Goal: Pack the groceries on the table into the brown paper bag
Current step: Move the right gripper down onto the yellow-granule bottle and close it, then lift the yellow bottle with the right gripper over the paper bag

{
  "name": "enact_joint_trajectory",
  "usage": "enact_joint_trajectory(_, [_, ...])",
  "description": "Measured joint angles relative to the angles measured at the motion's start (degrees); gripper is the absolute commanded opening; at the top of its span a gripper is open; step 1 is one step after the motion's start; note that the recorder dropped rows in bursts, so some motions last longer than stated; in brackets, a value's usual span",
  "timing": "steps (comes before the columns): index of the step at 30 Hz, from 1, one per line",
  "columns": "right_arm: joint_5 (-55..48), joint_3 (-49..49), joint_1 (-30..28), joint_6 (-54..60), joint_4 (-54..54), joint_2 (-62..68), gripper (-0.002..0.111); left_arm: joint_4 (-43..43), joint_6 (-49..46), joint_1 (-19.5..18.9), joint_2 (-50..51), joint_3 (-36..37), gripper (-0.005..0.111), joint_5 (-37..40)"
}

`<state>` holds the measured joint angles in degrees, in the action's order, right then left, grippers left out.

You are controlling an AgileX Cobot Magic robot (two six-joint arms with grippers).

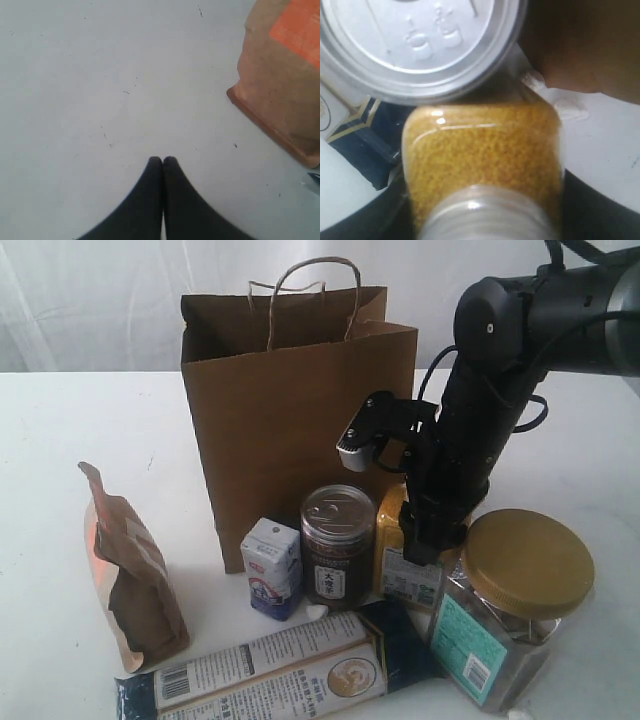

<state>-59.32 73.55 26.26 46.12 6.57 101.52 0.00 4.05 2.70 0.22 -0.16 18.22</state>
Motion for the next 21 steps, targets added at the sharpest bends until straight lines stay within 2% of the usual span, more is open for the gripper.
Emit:
enact_joint_trajectory(13, [-1.30, -0.19, 0.00, -4.36, 0.26, -0.62, 0.000, 0.00, 0.00, 0.00, 0.00, 0.00, 0.000, 0.00])
enact_joint_trajectory(21, [-2.68, -0.51, 0.00, -6.04, 0.26, -4.82, 0.000, 0.00, 0.00, 0.00, 0.00, 0.00, 0.000, 0.00])
